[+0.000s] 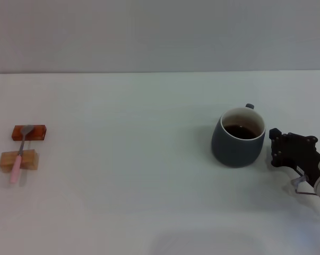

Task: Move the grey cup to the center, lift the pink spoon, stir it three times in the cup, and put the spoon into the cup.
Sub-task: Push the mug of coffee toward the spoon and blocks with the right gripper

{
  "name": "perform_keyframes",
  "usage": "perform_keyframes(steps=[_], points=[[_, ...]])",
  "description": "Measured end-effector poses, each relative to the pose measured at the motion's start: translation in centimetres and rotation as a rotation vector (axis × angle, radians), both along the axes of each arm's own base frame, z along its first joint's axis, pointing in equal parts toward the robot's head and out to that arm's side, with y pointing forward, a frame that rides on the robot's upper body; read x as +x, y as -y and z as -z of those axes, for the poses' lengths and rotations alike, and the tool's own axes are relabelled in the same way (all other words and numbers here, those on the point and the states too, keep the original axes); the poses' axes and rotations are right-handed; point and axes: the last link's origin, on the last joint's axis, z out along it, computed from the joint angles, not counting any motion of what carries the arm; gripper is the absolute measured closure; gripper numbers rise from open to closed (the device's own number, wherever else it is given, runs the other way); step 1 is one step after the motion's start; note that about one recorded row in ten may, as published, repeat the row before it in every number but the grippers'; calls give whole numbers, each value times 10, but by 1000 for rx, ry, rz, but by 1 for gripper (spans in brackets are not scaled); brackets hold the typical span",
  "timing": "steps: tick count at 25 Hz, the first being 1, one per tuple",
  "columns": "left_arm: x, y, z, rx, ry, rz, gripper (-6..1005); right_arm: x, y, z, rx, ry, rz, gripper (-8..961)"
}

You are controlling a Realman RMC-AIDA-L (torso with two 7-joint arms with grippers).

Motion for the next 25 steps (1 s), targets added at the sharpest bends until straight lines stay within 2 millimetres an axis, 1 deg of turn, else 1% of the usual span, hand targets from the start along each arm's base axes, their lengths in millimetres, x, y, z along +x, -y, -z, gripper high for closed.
perform_keyframes(steps=[5, 10, 17, 25], points=[[0, 0, 1, -1, 3, -2, 247, 0, -5, -2, -3, 22, -3, 955], [-1, 1, 1, 4, 6, -3, 247, -4, -11, 0, -23, 39, -17, 955], [0, 1, 1, 7, 8, 0, 247, -14, -17, 6, -56, 58, -46, 955], [1, -1, 0, 11, 9, 4, 248, -28, -21, 20, -122, 80, -77, 955]])
